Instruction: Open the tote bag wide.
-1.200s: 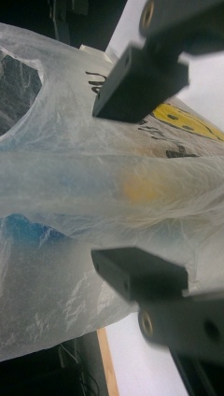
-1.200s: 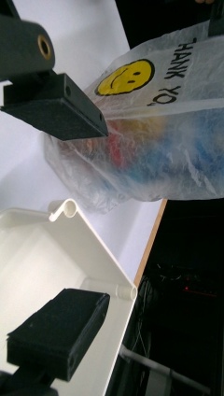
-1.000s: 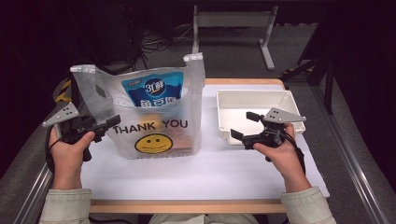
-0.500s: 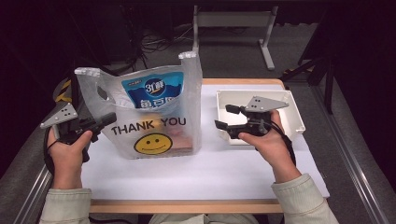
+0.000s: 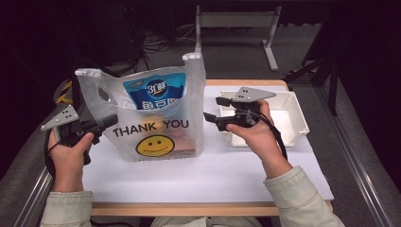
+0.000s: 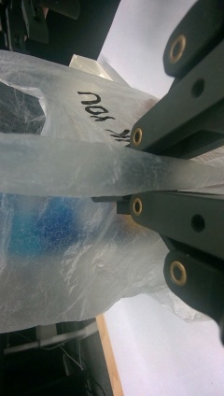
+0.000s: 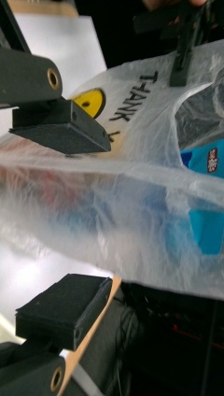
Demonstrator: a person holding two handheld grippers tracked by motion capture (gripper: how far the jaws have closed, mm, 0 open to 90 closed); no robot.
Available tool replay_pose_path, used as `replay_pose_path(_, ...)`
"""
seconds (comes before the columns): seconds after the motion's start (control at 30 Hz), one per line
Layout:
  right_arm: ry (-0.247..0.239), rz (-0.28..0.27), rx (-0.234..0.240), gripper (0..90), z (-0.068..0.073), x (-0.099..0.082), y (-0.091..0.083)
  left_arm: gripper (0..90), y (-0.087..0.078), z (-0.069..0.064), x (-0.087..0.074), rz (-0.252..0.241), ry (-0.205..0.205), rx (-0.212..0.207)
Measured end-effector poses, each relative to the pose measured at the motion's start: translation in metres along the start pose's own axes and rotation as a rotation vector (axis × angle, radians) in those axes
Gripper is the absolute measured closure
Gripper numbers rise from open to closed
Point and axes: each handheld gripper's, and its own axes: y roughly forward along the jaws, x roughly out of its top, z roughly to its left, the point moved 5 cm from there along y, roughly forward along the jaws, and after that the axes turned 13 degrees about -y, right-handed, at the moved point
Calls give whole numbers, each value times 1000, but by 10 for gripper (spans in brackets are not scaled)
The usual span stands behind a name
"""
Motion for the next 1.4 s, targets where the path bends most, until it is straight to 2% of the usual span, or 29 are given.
replay_pose_path(0.07, 33, 17, 20, 296, 3, 1, 6, 895, 0, 0, 0, 2, 3, 0)
replay_pose_path(0.17, 49, 26, 27, 293, 5, 2, 14, 895, 1, 0, 0, 5, 9, -4)
replay_pose_path(0.3, 47, 27, 20, 269, 6, 5, 23, 894, 1, -1, 0, 5, 11, -6)
replay_pose_path(0.47, 26, 43, -18, 233, 5, 9, 38, 894, 0, -1, 0, 6, 6, -8)
replay_pose_path(0.7, 57, 77, -14, 222, 4, 6, 55, 893, 1, -1, -1, 17, 10, -5)
replay_pose_path(0.8, 47, 94, -20, 222, 6, 4, 63, 894, 1, -1, -1, 17, 17, -9)
replay_pose_path(1.07, 60, 102, -10, 224, 11, 7, 74, 894, 2, -3, -1, 25, 28, -14)
replay_pose_path(1.1, 57, 101, -11, 242, 11, 7, 74, 893, 2, -3, -1, 23, 25, -16)
replay_pose_path(1.2, 48, 111, 5, 392, 10, 9, 73, 893, 1, -3, -1, 23, 27, -15)
replay_pose_path(1.3, 43, 116, 32, 584, 10, 8, 70, 893, 0, -2, -1, 23, 28, -14)
replay_pose_path(1.37, 41, 112, 56, 745, 10, 8, 68, 893, 0, -3, -1, 24, 25, -14)
replay_pose_path(1.4, 40, 110, 61, 792, 10, 8, 67, 894, 0, -3, -1, 26, 27, -14)
